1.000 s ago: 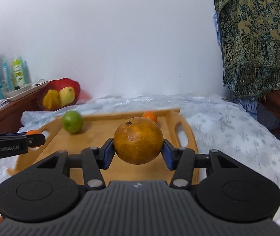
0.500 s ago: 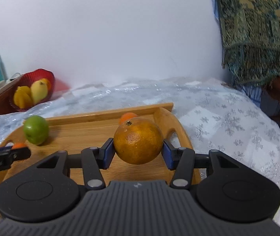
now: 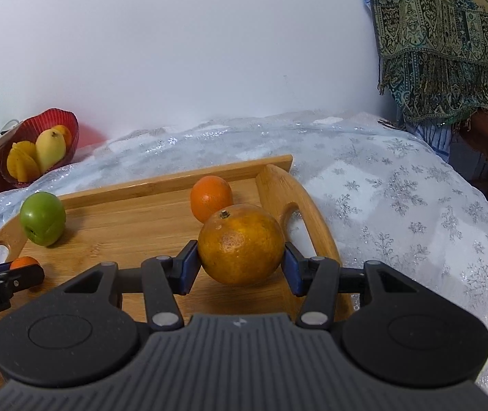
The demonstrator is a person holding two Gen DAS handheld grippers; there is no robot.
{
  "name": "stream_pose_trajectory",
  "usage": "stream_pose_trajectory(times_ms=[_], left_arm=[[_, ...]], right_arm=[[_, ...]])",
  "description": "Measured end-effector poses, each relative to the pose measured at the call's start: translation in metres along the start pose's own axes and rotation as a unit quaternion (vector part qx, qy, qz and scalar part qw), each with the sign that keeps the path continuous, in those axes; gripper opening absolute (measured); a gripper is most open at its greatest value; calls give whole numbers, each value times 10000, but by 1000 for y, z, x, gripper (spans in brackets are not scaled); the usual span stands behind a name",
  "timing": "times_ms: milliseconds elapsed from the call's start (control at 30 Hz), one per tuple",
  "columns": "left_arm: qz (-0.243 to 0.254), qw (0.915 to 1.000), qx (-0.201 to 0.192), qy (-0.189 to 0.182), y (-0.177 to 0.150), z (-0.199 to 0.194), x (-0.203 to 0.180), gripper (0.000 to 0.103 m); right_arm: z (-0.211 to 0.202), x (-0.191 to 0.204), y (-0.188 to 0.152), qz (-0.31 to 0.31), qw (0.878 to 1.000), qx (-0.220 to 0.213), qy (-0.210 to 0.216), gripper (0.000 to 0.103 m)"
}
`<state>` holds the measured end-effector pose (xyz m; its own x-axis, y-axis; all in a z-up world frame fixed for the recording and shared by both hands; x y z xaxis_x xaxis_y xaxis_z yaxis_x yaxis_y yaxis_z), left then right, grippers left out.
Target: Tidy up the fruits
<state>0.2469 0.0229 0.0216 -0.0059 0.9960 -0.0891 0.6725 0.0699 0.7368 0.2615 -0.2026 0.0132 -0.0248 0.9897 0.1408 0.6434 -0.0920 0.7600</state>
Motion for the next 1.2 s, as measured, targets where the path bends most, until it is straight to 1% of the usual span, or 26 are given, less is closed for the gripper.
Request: stream_pose_trajectory(times_ms=[333, 1200], left_arm=[[18, 10000, -30, 26, -1, 0, -1, 33], [-142, 9999, -56, 50, -2, -1, 0, 33]], right_arm=[[3, 3, -1, -101, 9999, 9, -83, 55], [5, 11, -5, -196, 9997, 150, -38, 55]])
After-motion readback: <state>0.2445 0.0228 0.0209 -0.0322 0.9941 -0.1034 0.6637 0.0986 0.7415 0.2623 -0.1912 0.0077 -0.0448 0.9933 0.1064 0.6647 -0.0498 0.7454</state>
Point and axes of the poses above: each gripper's, at about its wrist camera, not at the fingertips, and z roughly the way its jaws point, x to its left, y to its top, the point moved 1 cm from there along z, roughly the way its jaws point, and after that the axes turned 4 degrees about x, right-handed, at the moved point
